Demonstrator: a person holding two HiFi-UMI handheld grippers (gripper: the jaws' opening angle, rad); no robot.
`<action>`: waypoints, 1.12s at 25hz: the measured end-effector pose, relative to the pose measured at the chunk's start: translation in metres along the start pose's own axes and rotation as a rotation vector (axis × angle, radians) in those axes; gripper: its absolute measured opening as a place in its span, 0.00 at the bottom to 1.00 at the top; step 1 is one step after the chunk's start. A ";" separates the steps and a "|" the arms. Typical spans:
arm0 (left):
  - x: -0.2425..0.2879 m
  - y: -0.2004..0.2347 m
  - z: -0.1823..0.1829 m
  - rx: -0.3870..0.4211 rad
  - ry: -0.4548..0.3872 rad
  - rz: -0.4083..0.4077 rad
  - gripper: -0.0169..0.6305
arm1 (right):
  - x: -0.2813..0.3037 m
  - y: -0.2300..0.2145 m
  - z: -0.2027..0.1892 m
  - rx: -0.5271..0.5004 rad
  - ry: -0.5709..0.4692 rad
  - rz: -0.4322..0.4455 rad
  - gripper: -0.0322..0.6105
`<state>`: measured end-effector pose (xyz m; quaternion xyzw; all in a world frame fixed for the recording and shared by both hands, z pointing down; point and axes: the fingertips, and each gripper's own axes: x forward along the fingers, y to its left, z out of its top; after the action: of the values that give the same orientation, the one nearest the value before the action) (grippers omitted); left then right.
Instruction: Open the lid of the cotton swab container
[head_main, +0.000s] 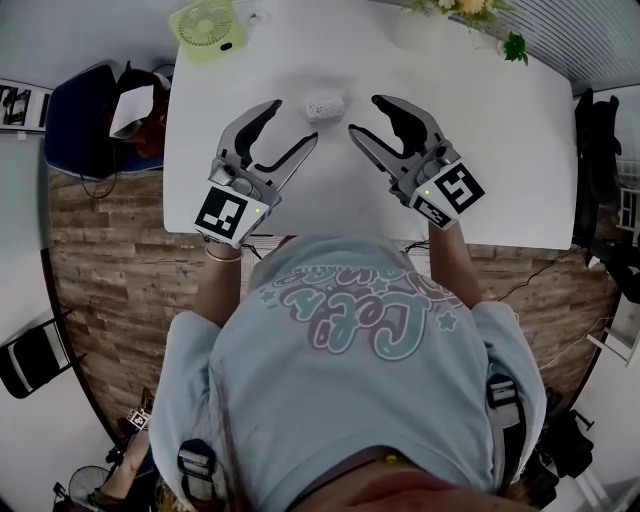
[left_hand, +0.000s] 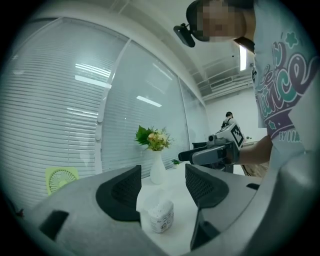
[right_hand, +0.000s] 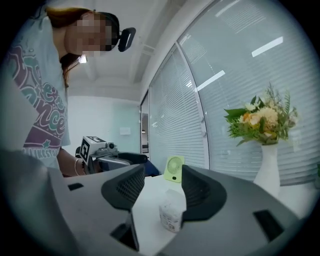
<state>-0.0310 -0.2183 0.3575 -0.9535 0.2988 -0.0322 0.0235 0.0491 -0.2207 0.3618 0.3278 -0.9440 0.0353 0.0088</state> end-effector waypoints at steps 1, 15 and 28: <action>-0.001 -0.001 0.003 0.000 -0.006 0.000 0.41 | 0.000 0.002 0.003 -0.017 0.000 -0.003 0.39; -0.006 -0.005 0.032 -0.001 -0.085 0.000 0.38 | -0.009 0.007 0.045 0.031 -0.132 -0.016 0.31; -0.006 -0.005 0.040 0.016 -0.059 0.037 0.06 | -0.011 0.008 0.048 -0.005 -0.151 -0.040 0.06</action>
<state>-0.0298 -0.2099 0.3172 -0.9481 0.3154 -0.0059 0.0404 0.0530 -0.2115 0.3128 0.3482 -0.9354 0.0080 -0.0608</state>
